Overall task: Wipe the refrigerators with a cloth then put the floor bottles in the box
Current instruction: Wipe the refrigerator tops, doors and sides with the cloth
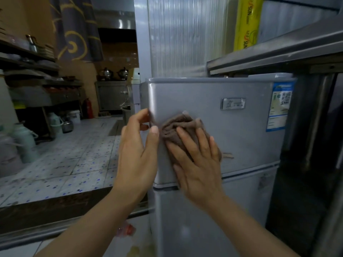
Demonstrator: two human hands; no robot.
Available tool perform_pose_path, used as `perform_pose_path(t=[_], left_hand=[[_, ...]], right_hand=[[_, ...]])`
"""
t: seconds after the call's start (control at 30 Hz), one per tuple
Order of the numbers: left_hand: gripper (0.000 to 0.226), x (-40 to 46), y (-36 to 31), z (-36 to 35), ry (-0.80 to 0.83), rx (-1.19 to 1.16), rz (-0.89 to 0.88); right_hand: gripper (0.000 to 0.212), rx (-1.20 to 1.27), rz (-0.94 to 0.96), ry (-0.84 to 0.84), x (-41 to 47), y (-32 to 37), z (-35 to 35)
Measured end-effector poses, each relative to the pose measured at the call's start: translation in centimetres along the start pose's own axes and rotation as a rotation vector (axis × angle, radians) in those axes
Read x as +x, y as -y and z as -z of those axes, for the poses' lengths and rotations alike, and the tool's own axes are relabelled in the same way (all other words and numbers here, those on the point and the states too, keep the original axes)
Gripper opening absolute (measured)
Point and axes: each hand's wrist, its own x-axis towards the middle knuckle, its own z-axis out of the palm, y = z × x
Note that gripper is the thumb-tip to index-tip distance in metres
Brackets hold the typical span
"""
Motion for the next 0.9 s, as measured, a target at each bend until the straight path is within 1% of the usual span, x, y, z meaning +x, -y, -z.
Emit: perform_pose_path(t=[0.07, 0.13, 0.2, 0.27, 0.33, 0.37, 0.4, 0.5, 0.57, 0.63, 0.67, 0.7, 0.8, 0.9], left_hand=[[0.041, 0.0, 0.0, -0.7, -0.019, 0.034, -0.001], [0.049, -0.1, 0.1, -1.0, -0.025, 0.08, -0.014], [0.052, -0.1, 0.2, -1.2, -0.02, 0.081, -0.02], [0.052, -0.1, 0.4, -1.4, -0.025, 0.086, -0.021], [0.054, -0.3, 0.5, -1.4, -0.047, 0.101, -0.018], [0.055, -0.4, 0.6, -1.5, -0.057, 0.108, -0.025], [0.055, -0.5, 0.6, -1.7, -0.065, 0.117, -0.037], [0.054, -0.4, 0.8, -2.0, -0.083, 0.15, -0.069], [0.051, -0.4, 0.9, -2.1, -0.1, 0.169, -0.079], [0.049, -0.3, 1.0, -2.1, -0.101, 0.185, -0.081], [0.049, -0.2, 1.1, -2.1, -0.098, 0.187, -0.084], [0.05, -0.2, 1.2, -2.1, -0.099, 0.185, -0.087], [0.048, -0.2, 1.5, -2.3, -0.12, 0.187, -0.113], [0.051, -0.2, 1.6, -2.4, -0.131, 0.17, -0.117]], right_hand=[[0.052, -0.012, -0.131, -0.051, -0.8, -3.3, 0.6], [0.057, 0.027, -0.363, -0.11, -1.9, -7.2, 1.5], [0.059, 0.078, -0.558, -0.142, -2.4, -10.0, 2.4], [0.059, 0.1, -0.685, -0.162, -2.3, -10.4, 2.4], [0.061, 0.108, -0.789, -0.199, -1.8, -8.1, 1.9], [0.062, 0.106, -0.773, -0.2, -1.8, -6.3, 1.5], [0.064, 0.088, -0.689, -0.169, -2.0, -4.1, 0.9], [0.068, 0.008, -0.308, -0.015, -3.6, 1.6, -0.8], [0.065, 0.031, -0.194, 0.007, -4.2, 1.8, -1.1], [0.055, 0.017, -0.144, 0.015, -4.3, -0.5, -0.6], [0.051, 0.0, -0.162, 0.006, -4.4, -2.3, -0.3], [0.05, -0.004, -0.231, -0.013, -4.6, -4.4, 0.1], [0.056, 0.072, -0.536, -0.111, -5.1, -9.2, 1.7], [0.06, 0.148, -0.681, -0.135, -3.6, -11.8, 2.5]])
